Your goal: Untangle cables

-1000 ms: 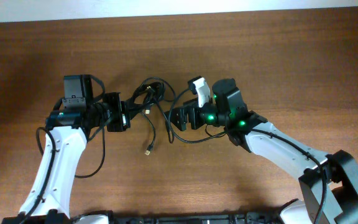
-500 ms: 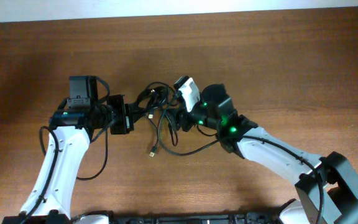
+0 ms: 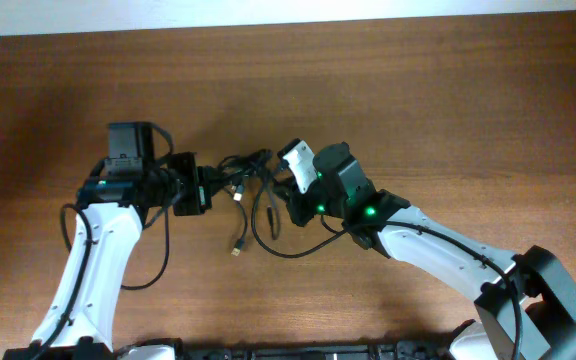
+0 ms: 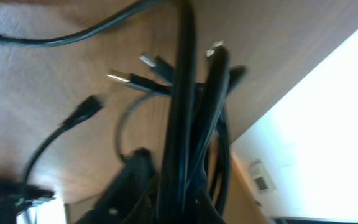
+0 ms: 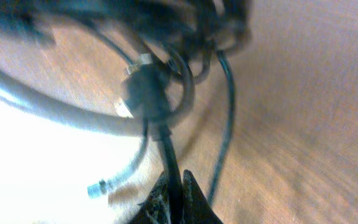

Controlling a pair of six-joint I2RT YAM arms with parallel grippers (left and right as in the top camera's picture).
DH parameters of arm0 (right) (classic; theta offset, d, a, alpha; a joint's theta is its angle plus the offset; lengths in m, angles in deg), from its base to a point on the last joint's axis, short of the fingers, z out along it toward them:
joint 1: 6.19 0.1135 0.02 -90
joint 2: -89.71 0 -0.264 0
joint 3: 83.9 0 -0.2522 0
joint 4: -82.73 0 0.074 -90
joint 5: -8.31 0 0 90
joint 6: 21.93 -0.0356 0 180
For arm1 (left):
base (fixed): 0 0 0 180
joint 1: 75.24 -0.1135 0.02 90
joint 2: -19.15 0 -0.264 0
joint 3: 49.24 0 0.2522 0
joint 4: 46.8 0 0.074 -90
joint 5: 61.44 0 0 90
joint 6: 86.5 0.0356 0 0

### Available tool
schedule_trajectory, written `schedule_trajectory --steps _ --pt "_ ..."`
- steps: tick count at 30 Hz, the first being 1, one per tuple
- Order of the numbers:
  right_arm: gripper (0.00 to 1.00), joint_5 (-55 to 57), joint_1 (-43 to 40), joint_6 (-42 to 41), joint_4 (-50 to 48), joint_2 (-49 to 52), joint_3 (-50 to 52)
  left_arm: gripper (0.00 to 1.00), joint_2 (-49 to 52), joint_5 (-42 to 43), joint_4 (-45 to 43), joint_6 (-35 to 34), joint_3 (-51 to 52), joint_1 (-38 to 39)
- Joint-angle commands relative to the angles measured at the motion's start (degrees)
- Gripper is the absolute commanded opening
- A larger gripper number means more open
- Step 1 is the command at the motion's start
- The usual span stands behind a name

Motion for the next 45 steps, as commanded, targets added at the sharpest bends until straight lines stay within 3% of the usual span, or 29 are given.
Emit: schedule_trajectory --steps 1,4,8,9,13,16,18,20,27,30,32,38,43,45 --pt "0.04 0.72 -0.26 -1.46 5.16 -1.16 0.52 0.0 -0.61 -1.64 -3.74 0.09 -0.79 -3.08" --pt "0.04 0.7 -0.28 -1.46 5.64 -1.16 0.52 0.0 -0.61 -1.46 -5.77 3.74 -0.79 -2.93" --pt "0.04 0.68 -1.92 -5.38 5.14 -2.23 0.35 0.0 -0.63 -1.07 -5.75 18.32 -0.79 -2.67" --pt "0.09 0.61 -3.48 -7.87 5.18 -3.02 0.35 0.0 -0.61 -1.42 -5.75 25.44 -0.79 -2.67" --pt "0.44 -3.56 -7.32 -8.81 5.2 -4.26 0.35 0.0 -0.63 -3.21 -5.75 30.69 -0.81 -2.67" --pt "0.64 -9.07 -10.56 -9.27 5.18 -5.51 0.35 0.0 -0.63 -4.55 -5.75 35.54 -0.96 -2.62" --pt "0.72 -12.15 -12.72 -11.89 4.96 -6.36 0.35 0.0 -0.63 -5.2 -5.75 39.8 -1.33 -2.08" --pt "0.74 -15.26 -13.97 -14.08 4.11 -6.71 0.35 0.0 -0.7 -6.56 -5.75 42.27 -1.77 -1.07" --pt "0.74 -30.95 -12.31 -24.2 -3.04 -6.69 0.35 0.0 -0.7 -17.92 -5.75 46.27 -5.57 6.6" --pt "0.74 -30.62 -9.35 -21.42 -3.17 -6.69 0.35 0.0 -0.7 -21.38 -6.25 46.86 -7.58 9.2" --pt "0.74 -30.38 -7.28 -15.19 -3.13 -6.67 0.35 0.0 -0.7 -21.18 -7.02 44.57 -8.87 9.44" --pt "0.73 -10.32 -2.32 -11.23 -1.64 -6.47 0.37 0.0 -0.7 -15.47 -6.97 41.75 -11.32 9.46" --pt "0.62 -5.9 -0.83 -11.26 -3.61 -6.4 0.37 0.0 -0.7 -10.67 -6.36 42.01 -11.32 9.68" --pt "0.38 -5.9 -0.85 -11.26 -2.95 -6.4 0.37 0.0 -0.68 -10.62 -6.34 42.21 -11.32 9.68"
